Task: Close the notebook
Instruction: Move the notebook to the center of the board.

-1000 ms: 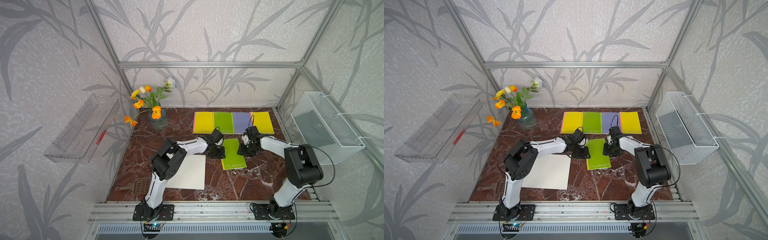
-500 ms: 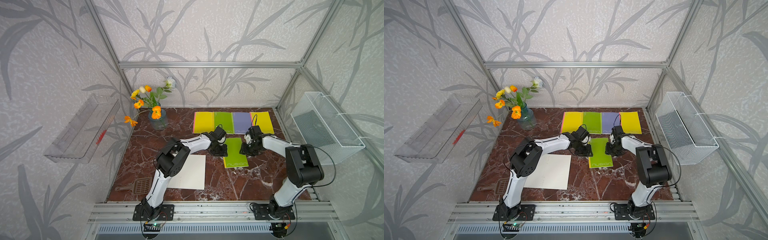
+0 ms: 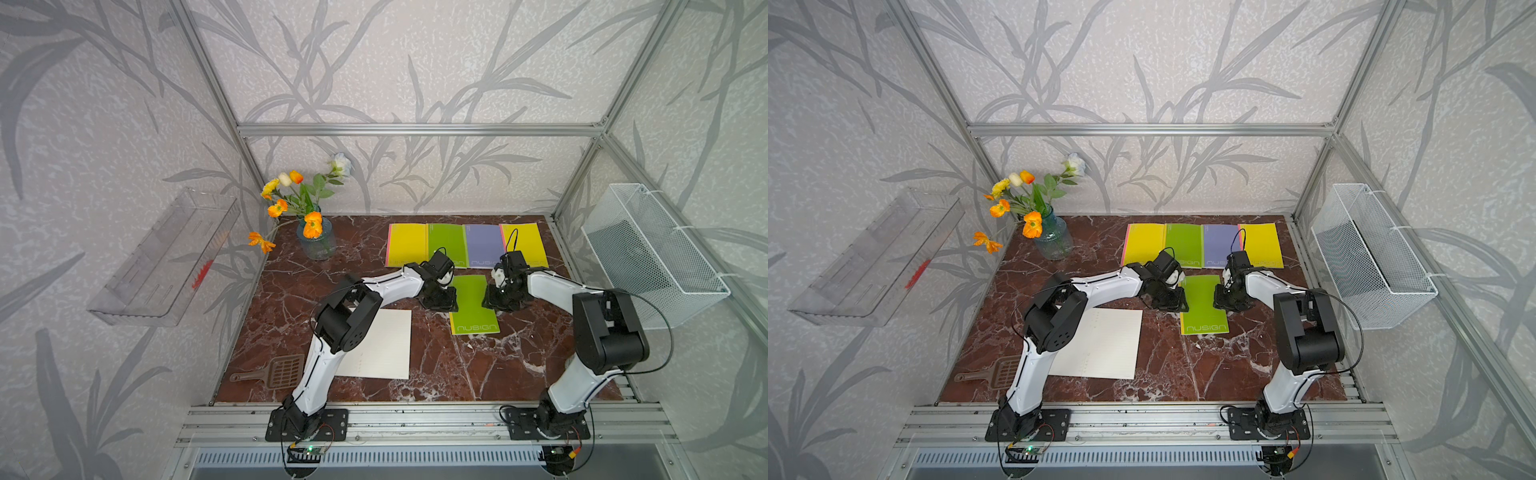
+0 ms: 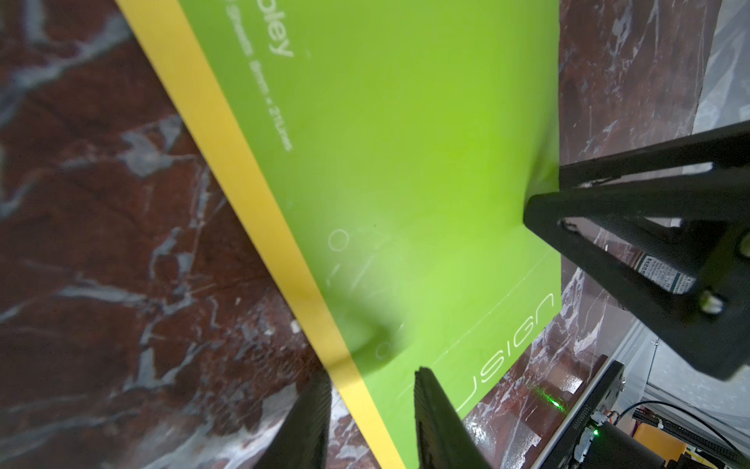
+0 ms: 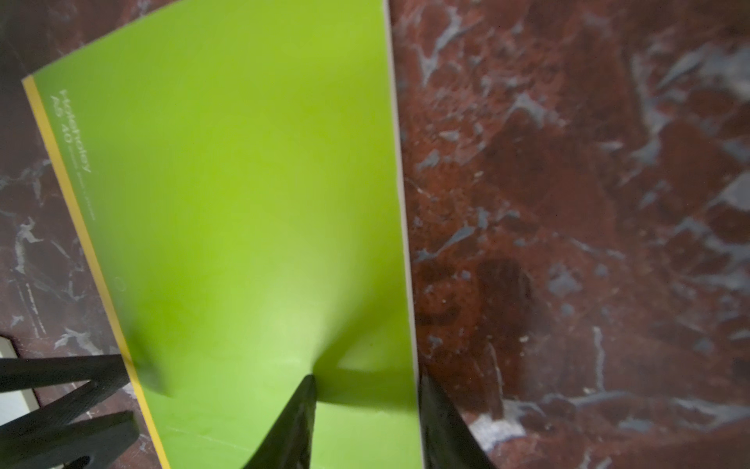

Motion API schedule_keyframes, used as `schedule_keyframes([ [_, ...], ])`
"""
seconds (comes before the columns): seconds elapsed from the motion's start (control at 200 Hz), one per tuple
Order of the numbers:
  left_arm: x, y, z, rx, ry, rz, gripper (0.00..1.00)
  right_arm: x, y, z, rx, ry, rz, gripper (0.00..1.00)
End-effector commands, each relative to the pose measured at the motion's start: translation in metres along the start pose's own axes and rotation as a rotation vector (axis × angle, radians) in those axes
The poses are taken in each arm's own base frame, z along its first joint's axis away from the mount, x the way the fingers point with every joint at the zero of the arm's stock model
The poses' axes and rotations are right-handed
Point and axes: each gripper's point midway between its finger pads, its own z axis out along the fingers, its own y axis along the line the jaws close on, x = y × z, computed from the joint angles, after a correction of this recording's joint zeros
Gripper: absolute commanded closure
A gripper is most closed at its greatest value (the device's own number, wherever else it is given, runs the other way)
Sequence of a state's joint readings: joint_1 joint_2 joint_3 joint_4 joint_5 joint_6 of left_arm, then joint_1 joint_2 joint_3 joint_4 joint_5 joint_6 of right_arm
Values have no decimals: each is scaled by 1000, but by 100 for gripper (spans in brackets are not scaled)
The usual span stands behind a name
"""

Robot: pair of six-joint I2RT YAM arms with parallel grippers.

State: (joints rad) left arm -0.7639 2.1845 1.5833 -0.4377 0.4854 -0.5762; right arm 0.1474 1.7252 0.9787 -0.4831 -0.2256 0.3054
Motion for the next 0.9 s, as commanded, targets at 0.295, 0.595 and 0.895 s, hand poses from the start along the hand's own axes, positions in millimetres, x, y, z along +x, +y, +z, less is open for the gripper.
schedule_keyframes([
  [0.295,-19,3,-35,-35,-112,35,58,15,-4,-18,27,14,11,53],
  [0.595,-13,26,-80,-150,-186,43,56,13,-3,-33,36,-22,3,52],
  [0.895,44,84,-109,-323,-202,-41,56,15,24,-44,16,-54,-76,52],
])
